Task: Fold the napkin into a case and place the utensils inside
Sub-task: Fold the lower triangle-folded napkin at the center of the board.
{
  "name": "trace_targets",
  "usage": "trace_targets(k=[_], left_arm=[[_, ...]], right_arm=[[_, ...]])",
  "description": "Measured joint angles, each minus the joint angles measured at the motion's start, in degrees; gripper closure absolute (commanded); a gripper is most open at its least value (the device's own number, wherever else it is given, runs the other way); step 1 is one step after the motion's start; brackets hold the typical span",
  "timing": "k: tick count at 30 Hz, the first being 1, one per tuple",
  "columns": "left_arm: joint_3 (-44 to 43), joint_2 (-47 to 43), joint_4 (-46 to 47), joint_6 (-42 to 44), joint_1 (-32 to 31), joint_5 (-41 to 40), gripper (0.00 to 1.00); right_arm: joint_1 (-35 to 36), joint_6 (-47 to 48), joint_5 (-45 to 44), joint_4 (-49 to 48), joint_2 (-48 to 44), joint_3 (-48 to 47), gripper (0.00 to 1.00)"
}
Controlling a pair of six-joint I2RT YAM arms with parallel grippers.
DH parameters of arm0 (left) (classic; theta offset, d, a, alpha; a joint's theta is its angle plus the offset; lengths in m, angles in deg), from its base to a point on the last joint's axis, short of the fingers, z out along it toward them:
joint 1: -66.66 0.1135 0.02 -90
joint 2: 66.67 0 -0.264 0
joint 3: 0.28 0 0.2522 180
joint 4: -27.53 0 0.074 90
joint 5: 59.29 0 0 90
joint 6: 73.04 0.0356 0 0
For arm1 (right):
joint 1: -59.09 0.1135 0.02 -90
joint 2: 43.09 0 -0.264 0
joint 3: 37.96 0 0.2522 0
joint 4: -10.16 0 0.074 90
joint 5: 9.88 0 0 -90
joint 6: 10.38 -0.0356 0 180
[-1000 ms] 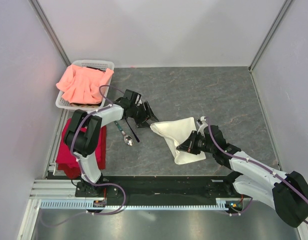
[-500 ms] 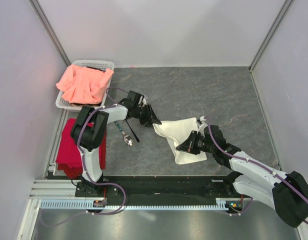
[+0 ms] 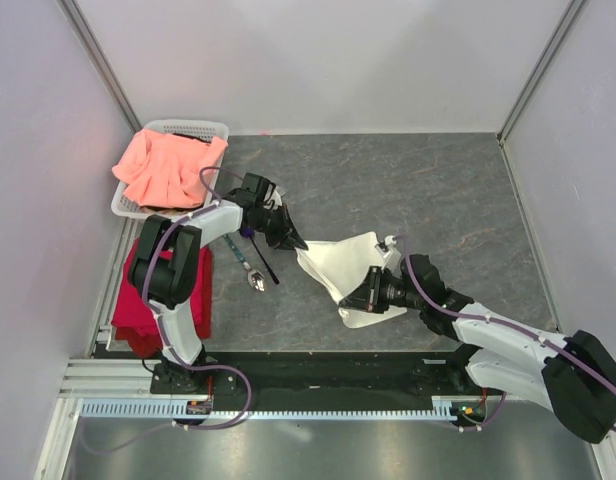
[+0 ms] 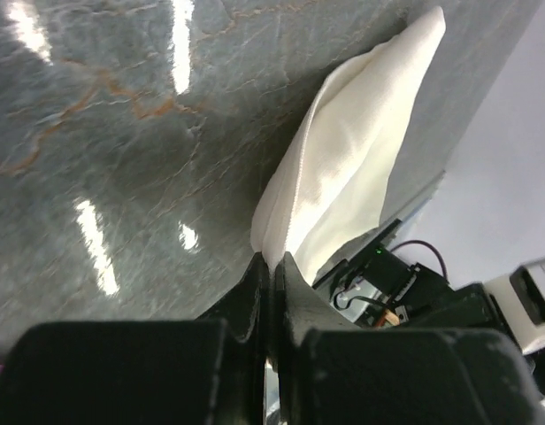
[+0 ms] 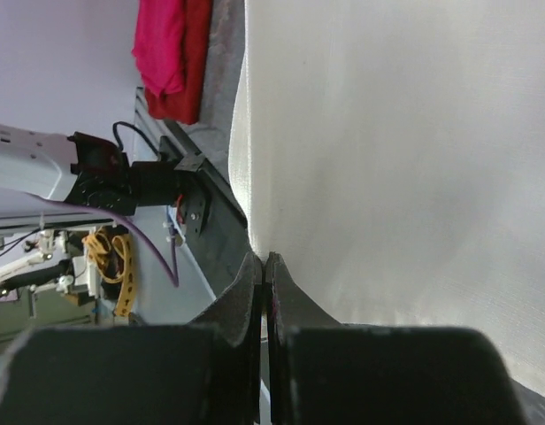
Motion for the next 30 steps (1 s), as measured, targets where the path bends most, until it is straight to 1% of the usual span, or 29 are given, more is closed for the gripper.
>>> trace_targets(k=[2, 5, 8, 10, 13, 15, 17, 23, 24, 25, 27, 28, 30], left_arm=[[-2.2, -0.4, -4.1, 1.2, 0.0, -2.2, 0.98], [-5.0, -0.6, -9.3, 1.8, -0.9, -7.6, 0.98], [-8.0, -0.5, -14.1, 1.6, -3.0, -14.6, 0.98], [-11.5, 0.4, -17.1, 0.9, -4.7, -18.6, 0.98], [-17.7, 3.3, -20.1, -1.0, -7.3, -24.0, 0.98], [-22.0, 5.8, -21.9, -2.7, -9.4, -28.0, 0.98], [-25.4, 8.0, -23.5, -4.2, -11.3, -31.1, 0.98], [-32.0, 14.5, -28.0, -8.7, -14.3, -37.5, 0.98], [-32.9, 15.5, -28.6, -9.4, -14.5, -38.3, 0.98], [-33.6, 16.3, -29.1, -10.1, -14.8, -39.2, 0.98], [-35.1, 17.4, -29.9, -11.0, -15.4, -40.3, 0.98], [-36.0, 17.9, -30.4, -11.3, -15.8, -40.9, 0.98], [-37.5, 18.7, -30.5, -11.8, -16.5, -41.7, 0.98]], right_arm=[[1.1, -2.1, 1.0, -6.2, 1.9, 1.6, 1.00], [1.2, -6.8, 2.0, -17.3, 7.4, 5.0, 1.00], [0.5, -9.8, 3.2, -23.2, 10.8, 6.8, 1.00], [-1.2, -11.2, 4.2, -26.0, 12.2, 7.9, 1.00], [-4.2, -11.6, 5.3, -26.8, 13.0, 8.3, 1.00], [-6.2, -10.3, 6.0, -25.7, 13.2, 8.3, 1.00], [-7.7, -8.0, 5.9, -22.1, 13.2, 7.9, 1.00], [-9.9, 3.1, 3.0, -6.8, 13.0, 3.3, 1.00], [-10.0, 5.2, 2.2, -4.2, 13.1, 2.2, 0.99], [-10.0, 6.6, 1.5, -2.7, 13.1, 1.5, 0.94], [-10.0, 9.4, 0.2, 0.2, 13.1, 0.3, 0.87], [-10.0, 10.6, -0.3, 1.4, 13.0, -0.1, 0.78], [-10.0, 12.7, -1.4, 5.4, 12.9, -1.6, 0.67]])
